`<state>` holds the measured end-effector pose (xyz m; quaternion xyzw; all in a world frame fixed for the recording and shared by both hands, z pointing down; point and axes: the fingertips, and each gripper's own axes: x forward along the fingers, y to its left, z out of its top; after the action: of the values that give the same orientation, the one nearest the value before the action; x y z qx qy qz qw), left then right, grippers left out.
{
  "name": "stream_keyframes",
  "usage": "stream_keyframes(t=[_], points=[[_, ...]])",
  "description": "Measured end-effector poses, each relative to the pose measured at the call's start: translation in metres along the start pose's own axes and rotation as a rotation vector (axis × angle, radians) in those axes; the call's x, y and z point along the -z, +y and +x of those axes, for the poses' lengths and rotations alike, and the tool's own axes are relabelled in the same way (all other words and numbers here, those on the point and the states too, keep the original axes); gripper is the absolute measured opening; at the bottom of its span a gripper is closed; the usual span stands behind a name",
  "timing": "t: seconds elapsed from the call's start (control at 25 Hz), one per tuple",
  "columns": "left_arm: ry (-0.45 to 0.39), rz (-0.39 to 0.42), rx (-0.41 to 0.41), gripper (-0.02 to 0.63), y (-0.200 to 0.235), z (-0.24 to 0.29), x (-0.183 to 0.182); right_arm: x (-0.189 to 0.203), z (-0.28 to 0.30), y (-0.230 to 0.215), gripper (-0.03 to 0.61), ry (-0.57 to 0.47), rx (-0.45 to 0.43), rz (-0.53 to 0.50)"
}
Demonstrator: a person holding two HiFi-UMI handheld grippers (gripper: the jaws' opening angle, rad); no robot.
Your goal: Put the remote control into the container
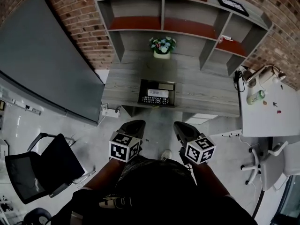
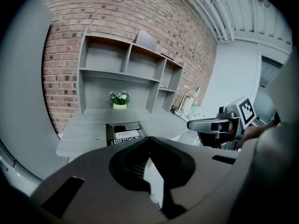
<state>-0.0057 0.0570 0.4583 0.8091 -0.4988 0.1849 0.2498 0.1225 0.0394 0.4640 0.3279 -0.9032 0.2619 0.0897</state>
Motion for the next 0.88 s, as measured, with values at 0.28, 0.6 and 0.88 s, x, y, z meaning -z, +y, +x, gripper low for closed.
stream_keyframes(t=[0.28, 0.6, 0.88], points=[[0.013, 0.016, 0.024, 0.006, 0.034, -0.020, 0.007, 0.008, 0.029, 0.034, 0.006, 0.002, 0.026, -0.005], [0.007, 0.015, 0.034, 0.006, 0.071, -0.034, 0.009, 0.018, 0.049, 0.057, 0.006, 0.034, 0.071, -0.018], [0.004, 0.023, 0.059, 0.006, 0.072, -0.039, 0.008, 0.018, 0.051, 0.061, 0.006, 0.037, 0.090, -0.019]])
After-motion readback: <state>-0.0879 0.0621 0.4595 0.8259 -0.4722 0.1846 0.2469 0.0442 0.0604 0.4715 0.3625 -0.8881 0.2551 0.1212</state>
